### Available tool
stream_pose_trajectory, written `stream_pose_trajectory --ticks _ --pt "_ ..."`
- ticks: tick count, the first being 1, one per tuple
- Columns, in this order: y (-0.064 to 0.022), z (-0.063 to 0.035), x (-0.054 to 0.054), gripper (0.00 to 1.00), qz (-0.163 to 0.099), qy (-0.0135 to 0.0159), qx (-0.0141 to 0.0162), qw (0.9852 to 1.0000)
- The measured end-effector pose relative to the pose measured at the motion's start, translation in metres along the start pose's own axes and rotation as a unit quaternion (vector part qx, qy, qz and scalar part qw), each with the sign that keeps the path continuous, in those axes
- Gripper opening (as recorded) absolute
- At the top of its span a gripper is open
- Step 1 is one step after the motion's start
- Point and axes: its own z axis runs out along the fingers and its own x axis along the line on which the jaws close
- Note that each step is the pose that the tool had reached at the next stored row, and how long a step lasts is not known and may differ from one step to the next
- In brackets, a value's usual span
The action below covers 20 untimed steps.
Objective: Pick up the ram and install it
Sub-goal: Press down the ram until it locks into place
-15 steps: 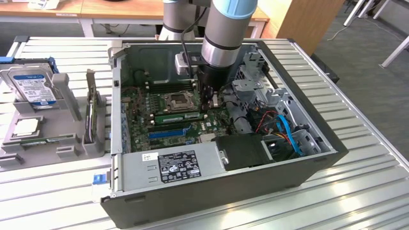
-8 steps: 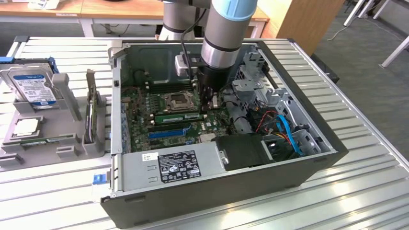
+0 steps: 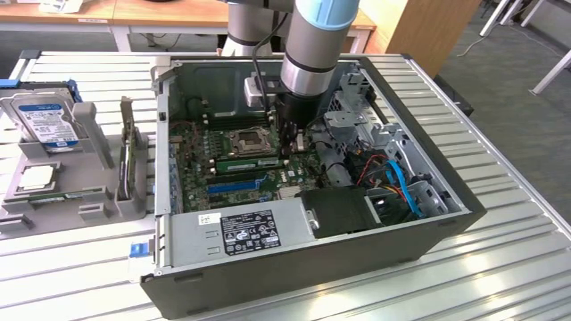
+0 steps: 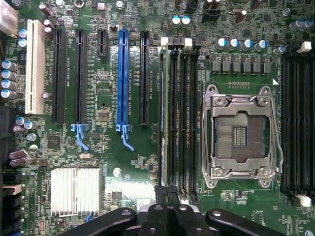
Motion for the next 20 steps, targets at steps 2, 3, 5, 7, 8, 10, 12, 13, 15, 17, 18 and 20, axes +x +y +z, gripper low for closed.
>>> stream_pose_trajectory --ticks 2,3,5,7,8,10,12,13,15,17,18,20 --pt "0.0000 0.0002 0.000 0.10 0.000 0.0001 -0.0001 1.0000" --pt "0.0000 0.0002 0.000 0.10 0.000 0.0001 -0.0001 1.0000" --pt "0.0000 0.0002 0.000 0.10 0.000 0.0000 -0.0001 1.0000" --pt "0.0000 0.0007 0.000 0.10 0.000 -0.0001 0.0000 1.0000" --pt "0.0000 0.0008 0.000 0.10 0.000 0.0000 0.0000 1.0000" --pt "0.0000 0.0008 0.000 0.10 0.000 0.0001 -0.0001 1.0000" --pt "0.0000 0.0006 0.000 0.10 0.000 0.0000 -0.0001 1.0000" --pt "0.0001 -0.0001 0.000 0.10 0.000 -0.0004 -0.0003 1.0000" --pt "0.0002 -0.0034 0.000 0.10 0.000 -0.0001 -0.0004 1.0000" --pt "0.0002 -0.0071 0.000 0.10 0.000 -0.0001 -0.0007 1.0000" --pt "0.0003 -0.0091 0.000 0.10 0.000 0.0000 -0.0009 1.0000" --pt "0.0004 -0.0131 0.000 0.10 0.000 0.0000 -0.0013 1.0000"
